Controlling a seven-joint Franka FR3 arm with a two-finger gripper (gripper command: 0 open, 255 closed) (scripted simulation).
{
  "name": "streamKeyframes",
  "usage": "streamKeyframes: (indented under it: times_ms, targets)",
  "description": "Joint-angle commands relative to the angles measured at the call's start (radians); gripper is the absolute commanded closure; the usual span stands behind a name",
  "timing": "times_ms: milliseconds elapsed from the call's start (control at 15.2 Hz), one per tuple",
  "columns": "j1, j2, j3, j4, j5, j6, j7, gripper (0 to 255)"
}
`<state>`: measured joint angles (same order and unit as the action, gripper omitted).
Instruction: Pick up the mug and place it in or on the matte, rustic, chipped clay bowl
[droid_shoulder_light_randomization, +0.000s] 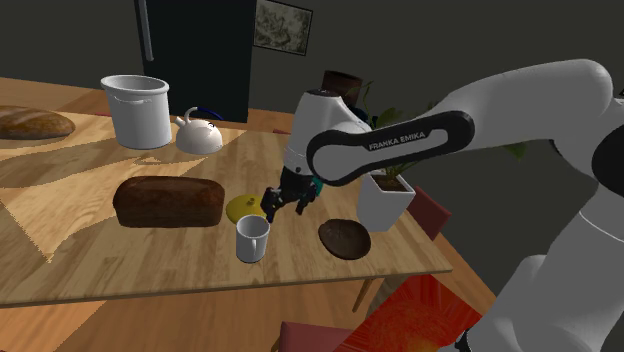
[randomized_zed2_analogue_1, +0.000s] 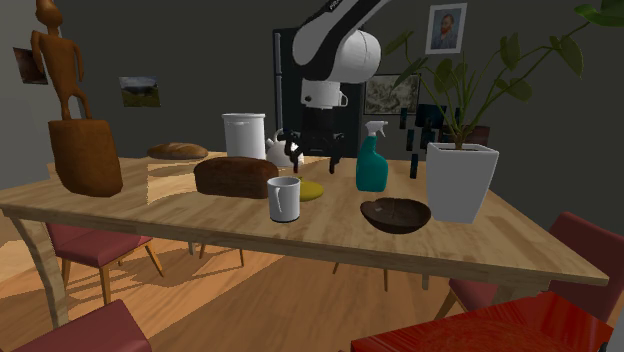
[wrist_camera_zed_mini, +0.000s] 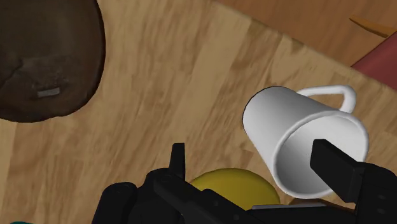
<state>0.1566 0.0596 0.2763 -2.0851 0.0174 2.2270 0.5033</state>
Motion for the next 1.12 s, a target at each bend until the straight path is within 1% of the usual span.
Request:
streamKeyframes:
  times_ms: [0, 132, 660, 1056]
  targets:
    - [0.015, 0.074, 0.009, 0.057, -0.036, 0.025, 0.037, 0]
    - [0.031, 0.130, 0.011, 0.107, -0.065, 0.035, 0.064, 0]
    - [0.040, 0.193, 0.004, 0.082, -0.090, 0.120, 0.080, 0]
    - [0.040, 0.193, 0.004, 0.082, -0.090, 0.120, 0.080, 0]
